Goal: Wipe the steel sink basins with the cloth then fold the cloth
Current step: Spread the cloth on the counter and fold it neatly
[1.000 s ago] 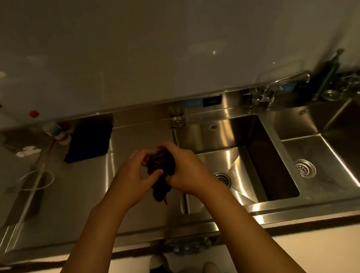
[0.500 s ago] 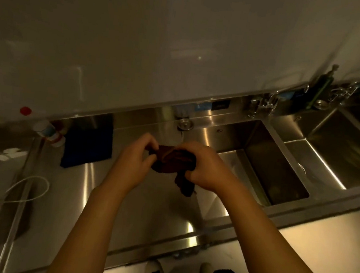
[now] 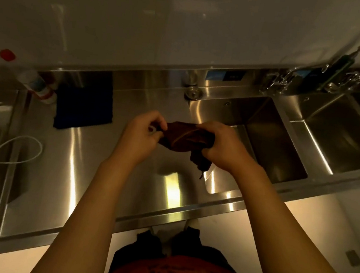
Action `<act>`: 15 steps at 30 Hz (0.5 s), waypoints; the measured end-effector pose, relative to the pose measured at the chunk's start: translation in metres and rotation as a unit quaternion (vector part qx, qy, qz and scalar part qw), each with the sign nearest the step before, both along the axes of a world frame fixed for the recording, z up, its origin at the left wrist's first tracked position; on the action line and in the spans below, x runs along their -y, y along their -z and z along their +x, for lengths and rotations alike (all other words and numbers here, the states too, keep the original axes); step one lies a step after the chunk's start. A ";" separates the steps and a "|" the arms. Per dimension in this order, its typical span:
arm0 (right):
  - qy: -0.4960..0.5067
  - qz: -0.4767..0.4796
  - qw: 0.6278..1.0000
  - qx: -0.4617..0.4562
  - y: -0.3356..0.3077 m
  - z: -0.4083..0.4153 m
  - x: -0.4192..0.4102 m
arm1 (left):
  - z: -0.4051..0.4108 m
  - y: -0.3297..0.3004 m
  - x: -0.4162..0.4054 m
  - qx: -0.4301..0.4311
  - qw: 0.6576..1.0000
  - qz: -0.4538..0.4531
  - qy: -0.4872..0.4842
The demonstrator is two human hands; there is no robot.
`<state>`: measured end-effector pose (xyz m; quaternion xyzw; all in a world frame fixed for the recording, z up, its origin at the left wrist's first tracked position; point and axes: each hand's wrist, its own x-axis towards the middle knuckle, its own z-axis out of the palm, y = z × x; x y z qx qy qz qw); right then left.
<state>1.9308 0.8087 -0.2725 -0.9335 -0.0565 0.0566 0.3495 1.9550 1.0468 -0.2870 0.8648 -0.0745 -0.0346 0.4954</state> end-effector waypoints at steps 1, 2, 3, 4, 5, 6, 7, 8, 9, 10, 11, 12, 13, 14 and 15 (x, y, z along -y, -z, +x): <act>0.000 0.004 1.000 -0.001 0.002 0.004 0.000 | 0.001 0.000 0.000 0.000 1.000 0.001 -0.005; -0.002 0.009 1.000 -0.005 0.004 0.007 0.001 | 0.003 0.000 0.000 -0.001 1.000 0.000 -0.012; -0.005 0.013 1.000 -0.012 0.007 0.011 0.002 | 0.004 0.001 -0.001 0.000 1.000 -0.006 -0.021; -0.009 0.014 1.000 -0.018 0.009 0.014 0.002 | 0.005 0.001 -0.002 0.001 0.999 -0.014 -0.030; -0.011 0.015 1.000 -0.024 0.011 0.017 0.004 | 0.005 0.001 -0.002 0.001 0.999 -0.022 -0.038; -0.011 0.018 0.999 -0.029 0.013 0.019 0.005 | 0.005 0.001 -0.003 0.000 0.999 -0.024 -0.042; -0.011 0.025 0.999 -0.033 0.015 0.021 0.006 | 0.004 0.002 -0.003 -0.003 0.999 -0.019 -0.041; -0.009 0.033 0.999 -0.037 0.015 0.023 0.007 | 0.003 0.004 -0.003 -0.008 0.999 -0.007 -0.039; -0.005 0.039 0.998 -0.040 0.015 0.025 0.008 | 0.001 0.005 -0.003 -0.015 0.999 0.007 -0.036; -0.001 0.039 0.998 -0.039 0.015 0.027 0.009 | 0.000 0.007 -0.003 -0.021 0.999 0.018 -0.036; 0.002 0.036 0.999 -0.037 0.014 0.028 0.009 | -0.002 0.007 -0.003 -0.025 0.999 0.021 -0.040; 0.003 0.033 0.999 -0.033 0.013 0.029 0.009 | -0.003 0.006 -0.002 -0.025 0.998 0.019 -0.046; 0.003 0.033 0.999 -0.031 0.013 0.030 0.009 | -0.004 0.004 -0.002 -0.021 0.998 0.015 -0.052; 0.001 0.036 0.999 -0.027 0.012 0.031 0.009 | -0.005 0.002 -0.002 -0.015 0.998 0.009 -0.059; -0.001 0.043 0.999 -0.020 0.012 0.032 0.010 | -0.005 0.001 -0.004 -0.009 0.998 0.004 -0.062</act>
